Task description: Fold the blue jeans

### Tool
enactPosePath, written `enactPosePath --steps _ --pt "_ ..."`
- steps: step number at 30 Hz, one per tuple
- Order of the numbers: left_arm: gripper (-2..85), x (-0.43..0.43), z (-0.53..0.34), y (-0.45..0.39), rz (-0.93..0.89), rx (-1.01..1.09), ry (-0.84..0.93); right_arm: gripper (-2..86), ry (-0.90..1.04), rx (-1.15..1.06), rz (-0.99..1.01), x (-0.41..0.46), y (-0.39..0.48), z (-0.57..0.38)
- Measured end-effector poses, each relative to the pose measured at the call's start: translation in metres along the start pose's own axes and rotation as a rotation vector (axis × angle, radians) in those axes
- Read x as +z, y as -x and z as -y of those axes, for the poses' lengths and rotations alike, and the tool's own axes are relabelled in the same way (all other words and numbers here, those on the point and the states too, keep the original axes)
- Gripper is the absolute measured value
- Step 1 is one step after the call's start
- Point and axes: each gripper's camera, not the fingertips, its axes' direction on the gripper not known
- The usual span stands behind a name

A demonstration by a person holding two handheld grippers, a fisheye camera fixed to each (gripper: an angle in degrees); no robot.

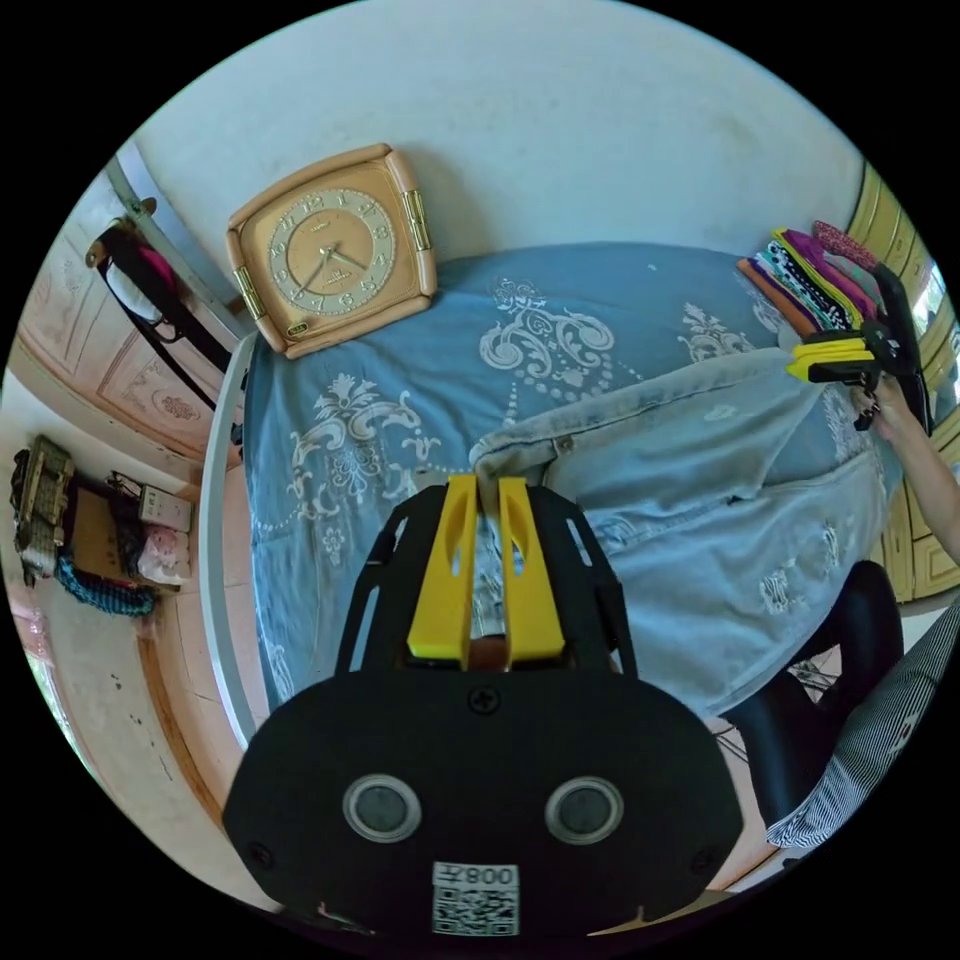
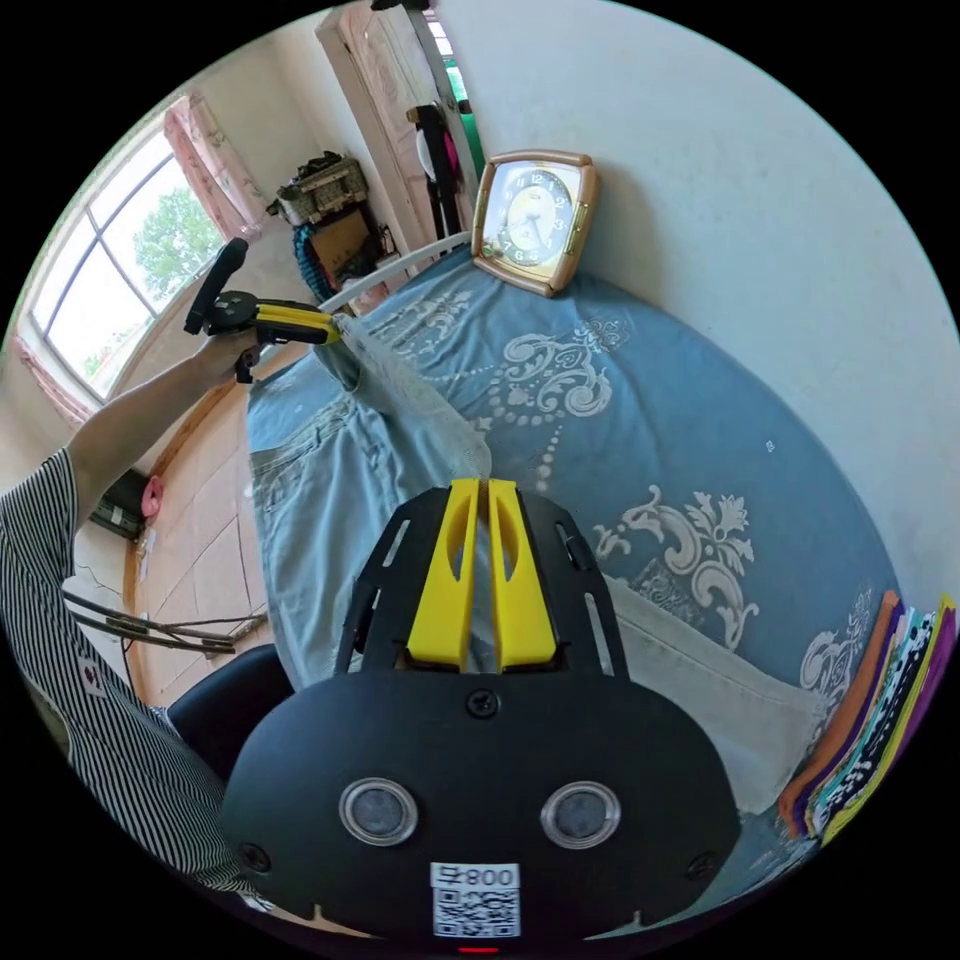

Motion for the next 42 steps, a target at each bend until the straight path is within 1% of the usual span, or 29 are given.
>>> enactPosePath --steps 4,9,15,21,25,32,37,42 --pt "1.2 -0.014 -0.053 -0.012 -0.006 -0.002 0.007 0.8 -0.008 -0.027 0.062 -0.025 0.043 -0.029" --pt "1.0 -0.022 -0.133 -0.036 -0.021 -0.003 0.061 1.0 0.029 -0.074 0.099 -0.038 0.097 -0.06" --pt "1.0 -0.008 -0.217 -0.067 -0.021 -0.002 0.163 1.1 0.146 -0.146 0.116 -0.023 0.163 -0.091" --pt "1.1 -0.005 -0.286 -0.099 -0.01 0.005 0.181 1.2 0.212 -0.179 0.132 -0.014 0.213 -0.112" --pt "1.2 -0.007 -0.322 -0.119 0.002 0.02 0.166 1.3 0.247 -0.2 0.146 -0.012 0.242 -0.126" --pt "1.2 0.011 -0.384 -0.157 0.026 0.03 0.212 1.2 0.341 -0.23 0.158 0.018 0.289 -0.149" --pt "1.6 0.013 -0.414 -0.177 0.04 0.016 0.194 1.2 0.361 -0.224 0.168 0.029 0.307 -0.157" --pt "3.9 0.022 -0.448 -0.203 0.03 -0.008 0.245 1.3 0.408 -0.222 0.146 0.053 0.321 -0.174"
